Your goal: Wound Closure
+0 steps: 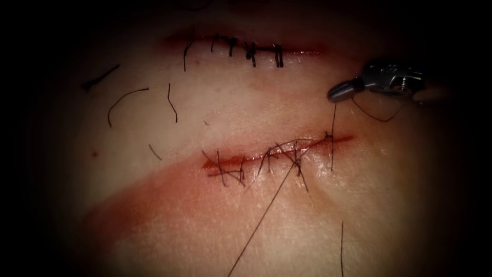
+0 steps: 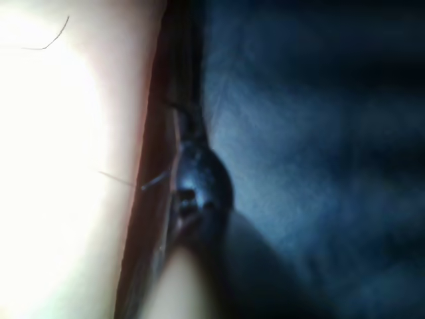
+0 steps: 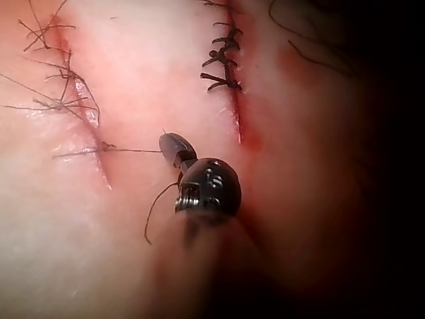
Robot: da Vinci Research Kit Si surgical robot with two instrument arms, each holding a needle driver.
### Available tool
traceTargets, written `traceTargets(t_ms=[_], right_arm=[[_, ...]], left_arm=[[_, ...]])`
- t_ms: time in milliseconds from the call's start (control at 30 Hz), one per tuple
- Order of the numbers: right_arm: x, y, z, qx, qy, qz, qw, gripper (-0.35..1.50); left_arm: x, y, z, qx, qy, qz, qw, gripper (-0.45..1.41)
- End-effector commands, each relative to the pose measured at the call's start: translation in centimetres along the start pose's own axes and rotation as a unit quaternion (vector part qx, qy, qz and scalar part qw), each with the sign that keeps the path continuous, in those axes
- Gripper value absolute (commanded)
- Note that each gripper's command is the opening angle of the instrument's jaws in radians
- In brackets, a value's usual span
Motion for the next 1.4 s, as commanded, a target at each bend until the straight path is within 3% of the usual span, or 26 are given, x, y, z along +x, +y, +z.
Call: traceTargets(t_ms=[33,533,700,867,1100,1133,1200,1267,1300,1400], right_arm=[[-0.03,0.02,0.09,0.000,0.001,-0.001,1.000,-0.35],[-0.03,0.16,0.13,-0.018,0.003,0.014,1.000,-0.35],[-0.01,0.13,0.22,-0.016,0.004,0.014,1.000,-0.35],[-0.03,0.14,0.17,-0.016,-0.002,0.013,1.000,-0.35],[-0.07,0.15,0.07,-0.049,-0.010,0.012,0.999,-0.35],[-0.08,0.13,0.03,-0.060,-0.001,0.021,0.998,-0.06],[-0.06,0.13,-0.11,-0.068,0.012,0.026,0.997,0.17],[-0.01,0.17,-0.36,-0.095,0.012,0.034,0.995,0.91],[0.03,0.20,-0.54,-0.140,0.007,0.048,0.989,1.31],[0.08,0.21,-0.88,-0.179,0.004,0.064,0.982,1.43]], left_arm=[[-0.07,0.11,0.09,-0.004,0.001,-0.002,1.000,-0.45],[-0.29,0.82,0.26,-0.073,0.001,0.004,0.997,-0.45],[-0.36,0.99,0.50,-0.104,0.002,0.003,0.995,-0.45],[-0.44,1.10,0.63,-0.129,0.001,-0.004,0.992,-0.45],[-0.34,1.04,0.70,-0.124,0.002,-0.010,0.992,-0.45],[-0.26,0.99,0.69,-0.120,0.002,-0.014,0.993,-0.45],[-0.09,0.88,0.65,-0.109,0.005,-0.016,0.994,-0.45],[0.15,0.73,0.58,-0.100,0.009,-0.004,0.995,-0.45],[0.35,0.59,0.54,-0.092,0.013,0.004,0.996,-0.45],[0.65,0.38,0.47,-0.083,0.018,0.021,0.996,-0.45]])
